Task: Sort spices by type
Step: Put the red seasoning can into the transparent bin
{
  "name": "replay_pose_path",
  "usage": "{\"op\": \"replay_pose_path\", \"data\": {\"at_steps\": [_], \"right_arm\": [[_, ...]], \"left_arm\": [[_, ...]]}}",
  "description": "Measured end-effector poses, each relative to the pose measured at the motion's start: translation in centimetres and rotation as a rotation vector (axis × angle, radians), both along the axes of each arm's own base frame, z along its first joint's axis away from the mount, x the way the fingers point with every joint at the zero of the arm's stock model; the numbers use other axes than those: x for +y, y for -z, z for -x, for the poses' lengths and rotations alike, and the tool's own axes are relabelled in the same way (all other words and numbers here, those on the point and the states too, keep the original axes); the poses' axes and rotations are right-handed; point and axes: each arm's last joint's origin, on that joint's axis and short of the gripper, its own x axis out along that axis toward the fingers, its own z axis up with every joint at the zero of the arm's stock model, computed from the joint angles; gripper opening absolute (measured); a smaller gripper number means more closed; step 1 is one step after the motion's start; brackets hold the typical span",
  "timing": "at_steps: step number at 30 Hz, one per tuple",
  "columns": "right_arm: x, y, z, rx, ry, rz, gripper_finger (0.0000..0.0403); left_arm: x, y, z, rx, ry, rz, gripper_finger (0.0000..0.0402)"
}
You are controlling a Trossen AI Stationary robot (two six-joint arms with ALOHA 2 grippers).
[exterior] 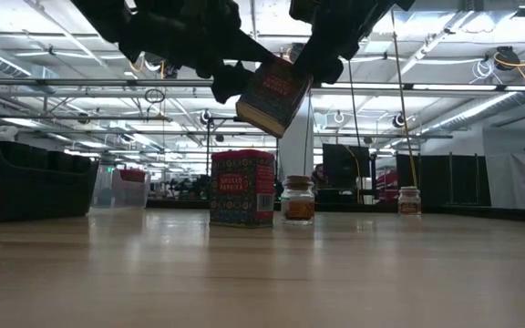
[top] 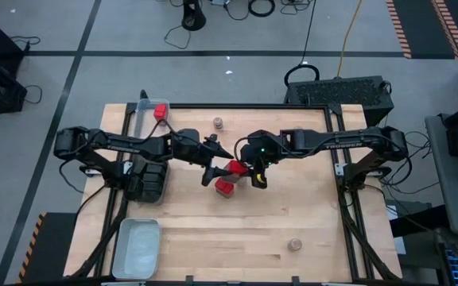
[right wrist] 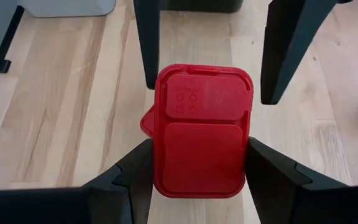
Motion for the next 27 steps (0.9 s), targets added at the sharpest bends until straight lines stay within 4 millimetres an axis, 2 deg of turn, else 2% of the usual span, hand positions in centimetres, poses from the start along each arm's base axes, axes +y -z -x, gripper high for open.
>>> {"op": "replay_pose_path", "data": {"at_steps": [27], "right_arm": [[-0.1, -0.52, -0.47, -0.072, 0.006, 0.001, 0.0196]], "left_arm": [[0.01, -0.34, -0.11, -0.037, -0.002, -0.008, 0.0306]]}}
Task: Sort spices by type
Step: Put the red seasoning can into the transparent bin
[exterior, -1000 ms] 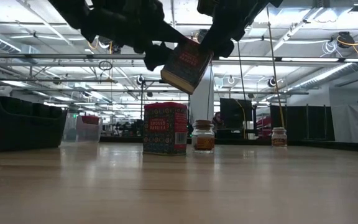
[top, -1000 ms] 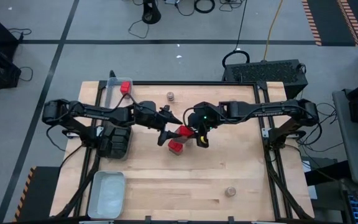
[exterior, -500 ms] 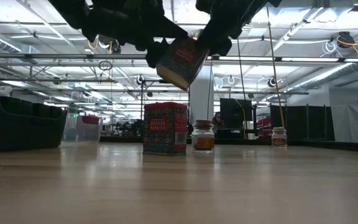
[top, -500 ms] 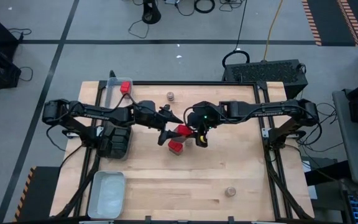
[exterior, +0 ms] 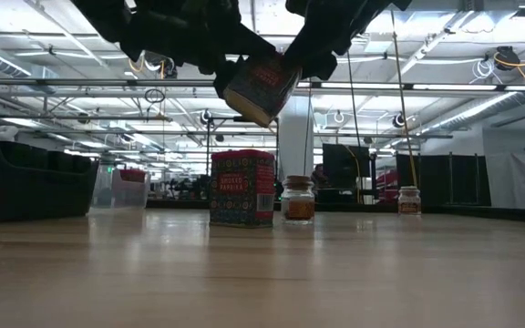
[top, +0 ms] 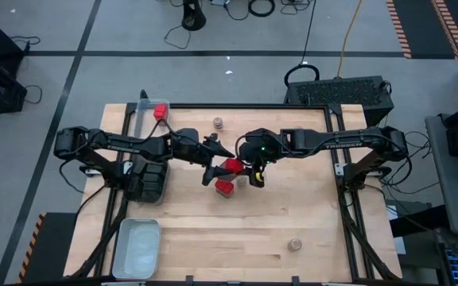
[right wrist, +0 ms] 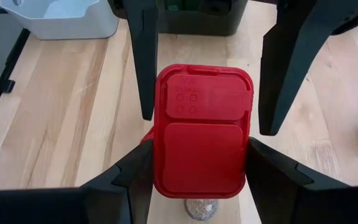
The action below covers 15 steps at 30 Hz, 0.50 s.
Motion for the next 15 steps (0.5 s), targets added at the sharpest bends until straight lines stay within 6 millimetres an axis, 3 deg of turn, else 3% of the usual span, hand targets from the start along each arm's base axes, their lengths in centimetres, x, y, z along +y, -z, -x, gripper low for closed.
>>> {"op": "replay_pose_path", "data": {"at_steps": [6, 15], "right_arm": [[-0.05, 0.01, 0.01, 0.002, 0.009, -0.004, 0.0196], [-0.5, 0.03, 0.05, 0.005, 0.027, -0.014, 0.0196]], "left_arm": [[0.05, 0.02, -0.01, 0.002, -0.02, -0.006, 0.0301], [0.07, 0.04, 0.0, 0.005, -0.025, -0.007, 0.0239]]}}
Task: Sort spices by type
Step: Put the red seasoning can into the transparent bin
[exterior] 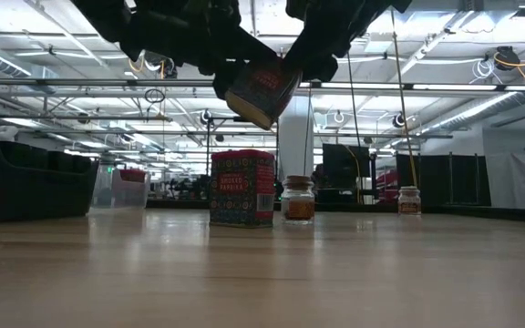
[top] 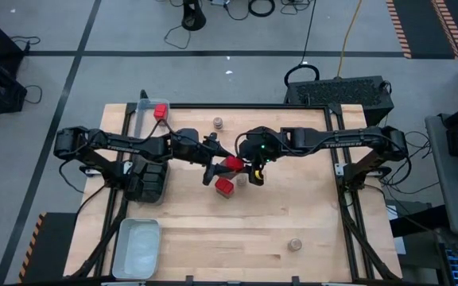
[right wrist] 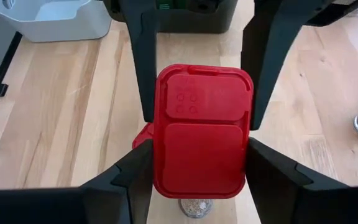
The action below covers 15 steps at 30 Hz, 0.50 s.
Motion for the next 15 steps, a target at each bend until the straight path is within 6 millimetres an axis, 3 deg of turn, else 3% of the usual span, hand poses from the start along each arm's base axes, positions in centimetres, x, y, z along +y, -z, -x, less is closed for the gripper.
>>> {"op": "replay_pose_path", "data": {"at_steps": [15], "right_arm": [[-0.38, -0.02, 0.01, -0.003, 0.009, -0.002, 0.023]], "left_arm": [[-0.02, 0.04, 0.03, 0.0, 0.017, -0.024, 0.0225]]}}
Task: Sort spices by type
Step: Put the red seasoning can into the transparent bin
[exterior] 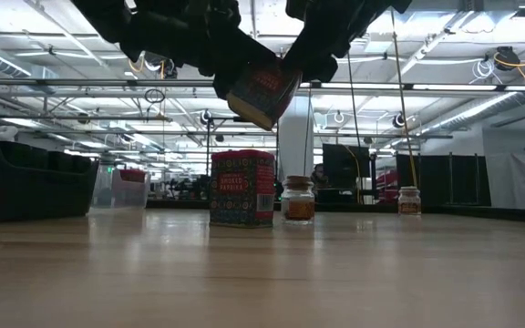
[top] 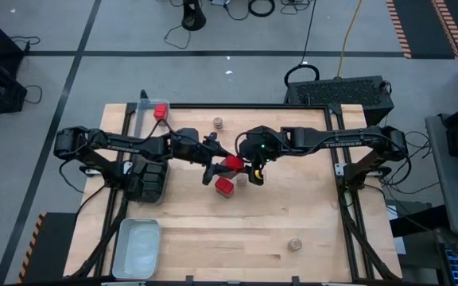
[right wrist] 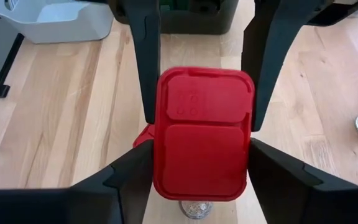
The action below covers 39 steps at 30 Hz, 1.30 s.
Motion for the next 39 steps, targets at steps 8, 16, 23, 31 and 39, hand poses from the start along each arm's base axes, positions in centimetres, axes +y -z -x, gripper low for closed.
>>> {"op": "replay_pose_path", "data": {"at_steps": [8, 16, 23, 31, 39], "right_arm": [[-0.6, -1.5, 0.2, 0.032, 0.024, -0.008, 0.0248], [-1.2, -3.4, 0.8, 0.031, 0.098, 0.129, 0.0247], [-1.6, -4.9, 2.3, 0.017, 0.225, 0.251, 0.0247], [-1.2, -2.3, 3.4, 0.0, 0.221, 0.24, 0.0247], [-0.5, 2.0, 3.9, -0.027, 0.263, 0.167, 0.0247]], "left_arm": [[0.1, -0.4, 0.4, 0.0, -0.002, -0.015, 0.0225], [1.1, -3.6, 3.1, -0.054, -0.082, -0.084, 0.0225], [1.9, -5.8, 7.3, 0.034, -0.324, -0.212, 0.0225], [2.8, -6.1, 12.5, 0.074, -0.76, -0.303, 0.023], [4.7, -5.0, 15.4, 0.084, -1.221, -0.336, 0.023]]}}
